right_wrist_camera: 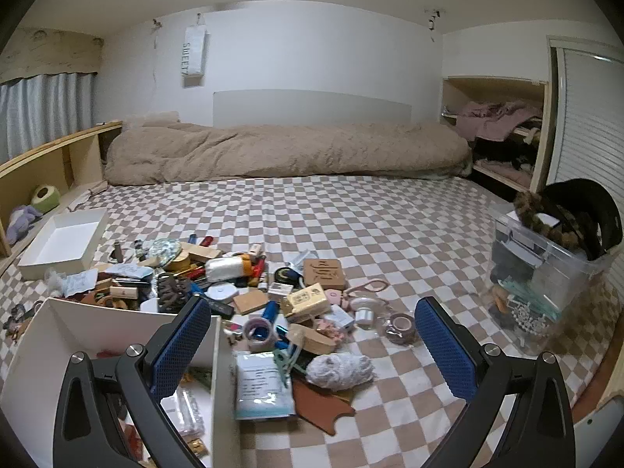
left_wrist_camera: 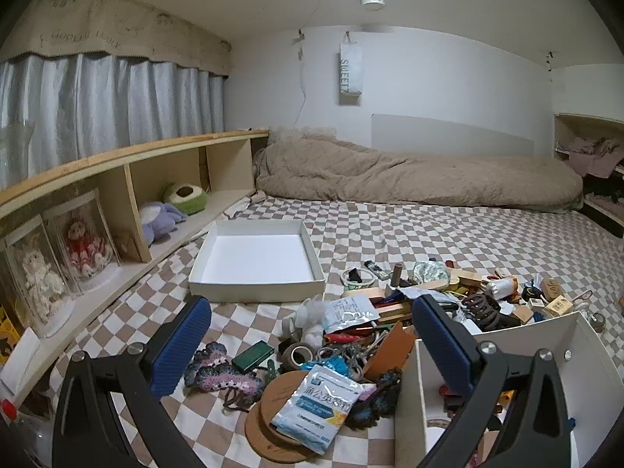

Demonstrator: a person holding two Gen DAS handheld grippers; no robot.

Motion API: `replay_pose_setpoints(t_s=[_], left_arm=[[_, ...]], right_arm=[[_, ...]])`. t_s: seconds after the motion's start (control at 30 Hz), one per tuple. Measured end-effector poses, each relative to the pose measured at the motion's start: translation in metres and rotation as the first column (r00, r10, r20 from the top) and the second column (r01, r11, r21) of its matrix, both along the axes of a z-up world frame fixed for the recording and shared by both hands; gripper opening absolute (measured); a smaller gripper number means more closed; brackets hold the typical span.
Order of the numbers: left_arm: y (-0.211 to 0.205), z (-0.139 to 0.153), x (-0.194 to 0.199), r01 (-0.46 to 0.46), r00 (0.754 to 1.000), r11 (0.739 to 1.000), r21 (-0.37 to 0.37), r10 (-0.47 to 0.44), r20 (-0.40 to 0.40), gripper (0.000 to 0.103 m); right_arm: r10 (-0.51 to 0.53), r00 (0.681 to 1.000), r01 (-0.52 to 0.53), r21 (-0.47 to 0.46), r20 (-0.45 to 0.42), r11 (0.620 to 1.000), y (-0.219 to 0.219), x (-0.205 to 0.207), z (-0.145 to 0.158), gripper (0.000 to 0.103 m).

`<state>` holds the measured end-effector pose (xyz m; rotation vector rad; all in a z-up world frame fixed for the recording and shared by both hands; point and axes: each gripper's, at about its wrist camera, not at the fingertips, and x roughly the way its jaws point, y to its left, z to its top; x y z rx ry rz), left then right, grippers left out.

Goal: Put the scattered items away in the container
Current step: 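Move both tools from the white box toward the scattered items, then grasp the white medicine sachet with the left tool while the right tool approaches the yarn ball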

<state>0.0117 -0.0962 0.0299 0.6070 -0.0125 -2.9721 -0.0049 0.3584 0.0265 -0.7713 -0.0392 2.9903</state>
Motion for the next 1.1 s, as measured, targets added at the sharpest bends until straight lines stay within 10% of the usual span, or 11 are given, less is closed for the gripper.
replay_pose_setpoints(t_s=[0.67, 1.1], left_arm=[[-0.037, -0.056, -0.035, 0.036, 0.990, 0.999, 0.013, -0.038, 0.133, 0.103], [-0.014, -0.105, -0.062, 0.197, 0.931, 0.976, -0.096, -0.156, 0.330, 0.103]], right_arm=[[-0.096, 0.990, 0.095, 0.015, 0.102, 0.995, 0.052, -0.028, -0.064, 0.103], [0.042, 0.974, -0.032, -0.047, 0.223, 0.998, 0.056, -0.059, -0.116, 0.103]])
